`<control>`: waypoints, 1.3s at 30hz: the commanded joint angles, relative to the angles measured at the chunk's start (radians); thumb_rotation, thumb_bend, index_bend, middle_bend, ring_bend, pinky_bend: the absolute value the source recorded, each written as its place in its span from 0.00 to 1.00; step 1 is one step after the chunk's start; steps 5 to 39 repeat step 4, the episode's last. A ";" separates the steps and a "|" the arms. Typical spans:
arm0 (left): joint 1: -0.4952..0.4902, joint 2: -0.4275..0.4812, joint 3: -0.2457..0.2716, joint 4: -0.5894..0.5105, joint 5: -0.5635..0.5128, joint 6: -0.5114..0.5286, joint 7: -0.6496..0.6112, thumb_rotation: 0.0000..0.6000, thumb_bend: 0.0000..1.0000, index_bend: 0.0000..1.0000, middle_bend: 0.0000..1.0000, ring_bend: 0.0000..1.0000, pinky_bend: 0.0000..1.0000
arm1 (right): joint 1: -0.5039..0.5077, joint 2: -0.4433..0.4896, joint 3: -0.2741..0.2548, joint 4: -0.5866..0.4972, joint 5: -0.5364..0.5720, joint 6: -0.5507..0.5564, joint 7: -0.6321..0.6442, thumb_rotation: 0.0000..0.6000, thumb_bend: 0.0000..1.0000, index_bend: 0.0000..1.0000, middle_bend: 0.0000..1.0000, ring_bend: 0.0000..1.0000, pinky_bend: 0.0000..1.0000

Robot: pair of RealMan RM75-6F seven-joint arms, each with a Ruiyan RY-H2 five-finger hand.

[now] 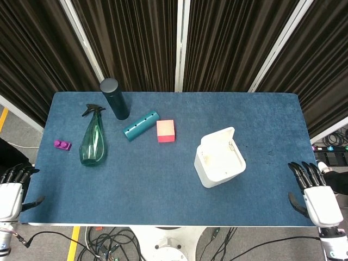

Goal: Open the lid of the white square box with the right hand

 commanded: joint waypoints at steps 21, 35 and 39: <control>0.000 0.001 0.000 -0.005 0.000 0.000 0.006 1.00 0.00 0.28 0.22 0.12 0.16 | -0.023 -0.031 -0.008 0.043 -0.030 0.027 0.038 1.00 0.34 0.00 0.09 0.00 0.00; 0.000 0.001 0.000 -0.005 0.000 0.000 0.006 1.00 0.00 0.28 0.22 0.12 0.16 | -0.023 -0.031 -0.008 0.043 -0.030 0.027 0.038 1.00 0.34 0.00 0.09 0.00 0.00; 0.000 0.001 0.000 -0.005 0.000 0.000 0.006 1.00 0.00 0.28 0.22 0.12 0.16 | -0.023 -0.031 -0.008 0.043 -0.030 0.027 0.038 1.00 0.34 0.00 0.09 0.00 0.00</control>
